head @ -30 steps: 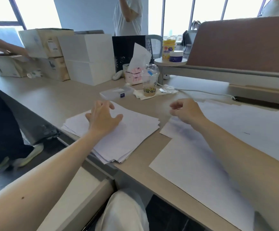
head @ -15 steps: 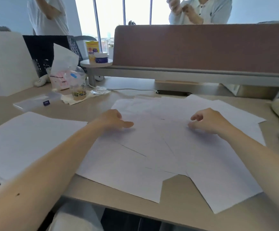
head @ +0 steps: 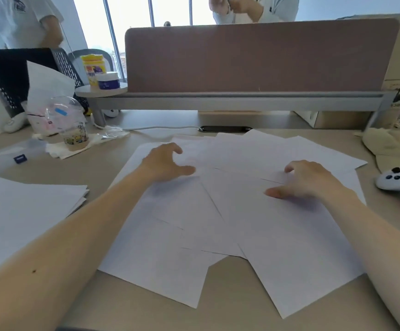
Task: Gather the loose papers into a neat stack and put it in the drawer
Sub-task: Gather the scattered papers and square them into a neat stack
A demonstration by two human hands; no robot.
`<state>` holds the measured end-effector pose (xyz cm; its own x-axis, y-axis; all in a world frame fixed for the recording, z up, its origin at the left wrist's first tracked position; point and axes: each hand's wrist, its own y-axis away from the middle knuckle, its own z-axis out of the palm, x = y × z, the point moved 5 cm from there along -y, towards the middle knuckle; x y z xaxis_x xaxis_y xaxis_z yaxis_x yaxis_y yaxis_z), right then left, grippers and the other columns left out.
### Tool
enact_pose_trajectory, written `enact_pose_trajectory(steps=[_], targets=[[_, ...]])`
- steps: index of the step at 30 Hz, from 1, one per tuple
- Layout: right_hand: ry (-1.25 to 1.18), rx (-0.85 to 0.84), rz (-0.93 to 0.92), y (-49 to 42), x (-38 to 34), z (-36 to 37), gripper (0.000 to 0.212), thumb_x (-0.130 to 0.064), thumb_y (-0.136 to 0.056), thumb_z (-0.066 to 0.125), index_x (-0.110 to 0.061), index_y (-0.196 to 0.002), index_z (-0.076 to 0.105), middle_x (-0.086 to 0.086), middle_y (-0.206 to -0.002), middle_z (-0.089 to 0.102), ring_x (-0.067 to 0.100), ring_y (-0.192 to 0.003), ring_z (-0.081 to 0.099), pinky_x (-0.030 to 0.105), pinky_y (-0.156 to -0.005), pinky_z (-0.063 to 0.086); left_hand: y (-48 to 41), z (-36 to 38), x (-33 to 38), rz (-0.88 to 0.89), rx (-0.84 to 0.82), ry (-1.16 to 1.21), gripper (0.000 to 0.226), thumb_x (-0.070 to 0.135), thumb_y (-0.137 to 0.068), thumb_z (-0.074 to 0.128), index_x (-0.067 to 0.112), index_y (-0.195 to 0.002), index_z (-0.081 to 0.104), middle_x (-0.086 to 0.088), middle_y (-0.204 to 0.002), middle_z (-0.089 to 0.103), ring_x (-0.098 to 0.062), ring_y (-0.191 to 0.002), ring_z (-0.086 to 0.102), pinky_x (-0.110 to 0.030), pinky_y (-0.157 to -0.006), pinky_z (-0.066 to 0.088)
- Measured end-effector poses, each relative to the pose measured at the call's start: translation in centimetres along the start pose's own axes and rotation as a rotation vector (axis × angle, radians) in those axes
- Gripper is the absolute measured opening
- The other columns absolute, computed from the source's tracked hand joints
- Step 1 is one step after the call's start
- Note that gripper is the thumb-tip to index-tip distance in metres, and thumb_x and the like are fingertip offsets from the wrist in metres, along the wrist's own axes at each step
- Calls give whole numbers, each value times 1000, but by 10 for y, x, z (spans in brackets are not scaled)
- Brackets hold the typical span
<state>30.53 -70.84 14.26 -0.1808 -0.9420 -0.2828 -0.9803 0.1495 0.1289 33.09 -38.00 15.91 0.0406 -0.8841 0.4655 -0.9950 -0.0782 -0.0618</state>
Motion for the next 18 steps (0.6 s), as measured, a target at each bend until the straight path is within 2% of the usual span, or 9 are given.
enact_pose_trajectory(steps=[2, 5, 7, 9, 10, 13, 14, 16, 18], targets=[[-14, 9, 5, -3, 3, -1, 107, -76, -47, 77, -22, -135, 49, 4, -135, 51, 28, -123, 47, 36, -85, 38, -9, 10, 15, -36, -72, 157, 76, 68, -69, 71, 25, -128, 53, 3, -136, 53, -20, -123, 49, -33, -97, 40], [-60, 20, 0, -4, 7, -3, 99, -67, -54, 81, -20, -135, 50, 4, -136, 51, 27, -124, 46, 34, -84, 36, -22, 28, 35, -75, -135, 122, 84, 66, -73, 70, 14, -135, 48, 0, -140, 49, -23, -126, 47, -33, -99, 41], [-118, 28, -13, -1, 9, -5, 93, -57, -60, 85, -17, -136, 50, 5, -138, 49, 27, -125, 45, 33, -86, 36, -32, 38, 42, -98, -141, 40, 85, 65, -66, 75, 11, -126, 48, -6, -137, 49, -28, -122, 49, -42, -101, 43], [-176, 37, -23, 2, 10, -9, 89, -48, -62, 87, -16, -136, 51, 6, -138, 50, 27, -125, 45, 30, -84, 35, -39, 45, 47, -130, -158, -14, 78, 65, -58, 80, 13, -108, 48, -11, -131, 48, -32, -117, 50, -50, -99, 45], [-203, 35, -22, 2, 11, -9, 88, -45, -62, 89, -16, -136, 52, 6, -136, 50, 26, -123, 46, 29, -83, 36, -41, 46, 49, -142, -179, -8, 73, 61, -59, 82, 13, -102, 48, -11, -124, 50, -32, -111, 52, -48, -96, 46], [-280, 20, -21, 1, 13, -9, 86, -39, -59, 92, -17, -133, 55, 6, -125, 58, 25, -111, 52, 30, -81, 40, -47, 46, 58, -146, -236, 52, 58, 45, -69, 84, 6, -99, 53, -8, -95, 56, -22, -79, 54, -32, -72, 46], [-302, 20, -25, 0, 14, -8, 85, -37, -57, 93, -18, -132, 56, 7, -122, 61, 26, -109, 54, 30, -80, 42, -50, 45, 59, -150, -247, 74, 58, 44, -69, 85, 5, -101, 55, -8, -95, 57, -22, -79, 54, -32, -72, 44], [-337, 32, -37, -1, 16, -8, 84, -34, -56, 94, -20, -130, 57, 8, -120, 62, 26, -107, 56, 30, -78, 43, -53, 46, 59, -174, -300, 178, 66, 50, -64, 85, 9, -109, 60, -7, -107, 60, -25, -92, 56, -35, -81, 43], [-373, 34, -45, 0, 18, -8, 79, -30, -57, 94, -22, -128, 59, 7, -116, 62, 26, -104, 58, 31, -78, 44, -52, 47, 60, -190, -364, 377, 59, 50, -65, 85, 17, -109, 63, -2, -113, 61, -20, -95, 56, -35, -83, 40]])
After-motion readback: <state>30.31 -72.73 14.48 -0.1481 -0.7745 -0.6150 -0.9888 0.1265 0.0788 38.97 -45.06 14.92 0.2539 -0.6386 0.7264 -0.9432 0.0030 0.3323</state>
